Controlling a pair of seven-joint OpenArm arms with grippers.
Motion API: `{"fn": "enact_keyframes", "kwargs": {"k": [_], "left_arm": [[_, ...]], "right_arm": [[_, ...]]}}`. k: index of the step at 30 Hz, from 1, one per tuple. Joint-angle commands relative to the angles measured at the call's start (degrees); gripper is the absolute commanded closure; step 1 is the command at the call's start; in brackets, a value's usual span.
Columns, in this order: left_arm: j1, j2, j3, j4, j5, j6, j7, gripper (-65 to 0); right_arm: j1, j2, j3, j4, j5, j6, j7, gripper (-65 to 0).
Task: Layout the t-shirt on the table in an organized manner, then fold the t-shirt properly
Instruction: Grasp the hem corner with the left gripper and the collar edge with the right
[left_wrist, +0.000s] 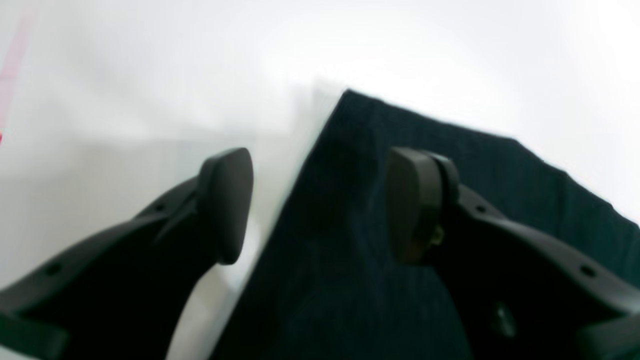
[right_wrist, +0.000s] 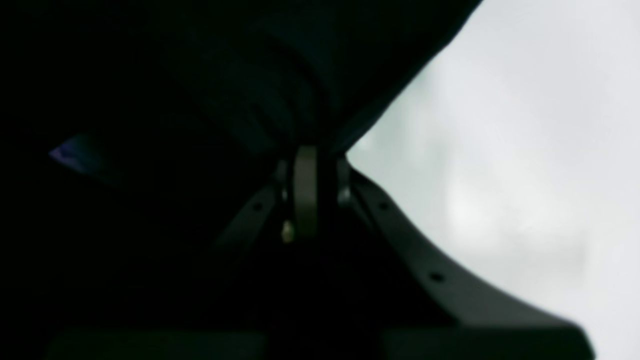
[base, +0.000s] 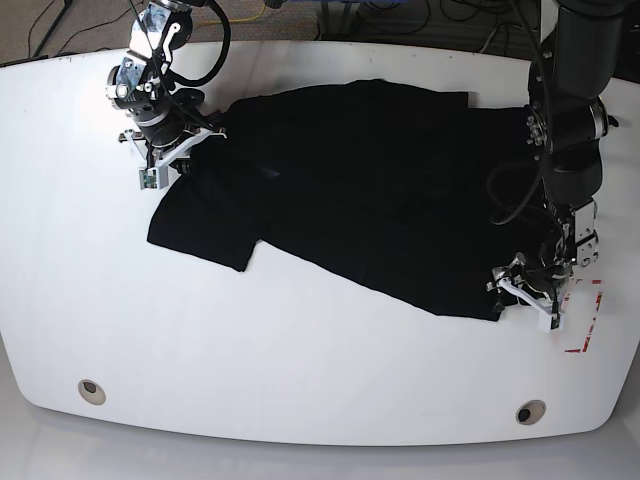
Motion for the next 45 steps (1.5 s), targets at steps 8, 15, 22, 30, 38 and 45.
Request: {"fn": "enact_keyframes", "kwargs": {"k": [8,15,22,30,38,45], "left_arm": [[-3.1,1.8,1.4,-1.5,0.2,0.3,0.9,-39.3],[-3.1,1.9,1.4,-1.5,0.2,0.2,3.7,-38.9],[-2.8,1.9,1.5,-1.5,0.2,0.1,4.3,-14.9],[-2.8,1.9,2.3,-1.4,0.1,0.1,4.8,0.0],[-2.4,1.5,2.2,0.4,-0.2,-1.9,4.8,0.0],[1.9,-1.0,-2.1,9.6,-2.6,-6.0,12.5,0.0]], "right_arm": [[0.5,-1.1,0.0,1.1,0.4,0.1,0.5,-0.3],[0.5,-1.2,0.0,1.1,0.4,0.1,0.5,-0.3],[0.6,-1.6,-0.3,1.1,0.4,0.1,0.5,-0.3],[0.6,-1.3,-2.5,1.0,0.3,0.1,0.6,-0.3],[0.6,-1.3,-2.6,1.5,0.3,0.1,0.6,-0.3],[0.2,-1.3,-2.6,5.5,0.2,0.1,0.5,-0.2]]}}
